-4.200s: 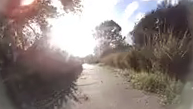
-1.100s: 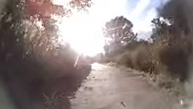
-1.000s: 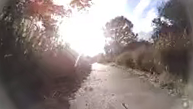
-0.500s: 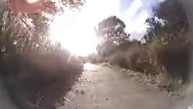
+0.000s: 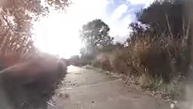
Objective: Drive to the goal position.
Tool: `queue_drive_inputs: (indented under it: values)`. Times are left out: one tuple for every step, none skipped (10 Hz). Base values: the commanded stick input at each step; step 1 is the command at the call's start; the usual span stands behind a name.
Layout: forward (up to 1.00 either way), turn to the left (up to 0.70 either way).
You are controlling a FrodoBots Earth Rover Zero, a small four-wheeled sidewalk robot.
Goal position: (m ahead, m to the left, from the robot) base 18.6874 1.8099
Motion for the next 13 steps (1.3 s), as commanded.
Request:
queue_drive_inputs:
  values:
    - [0.50,0.03]
    - [0.50,0.03]
    - [0.50,0.03]
    - [0.50,0.03]
    - [0.50,0.03]
    - [0.50,0.03]
    - [0.50,0.03]
    - [0.50,0.03]
    - [0.50,0.03]
    - [0.50,0.03]
    - [0.50,0.03]
    - [0.50,0.03]
    - [0.50,0.03]
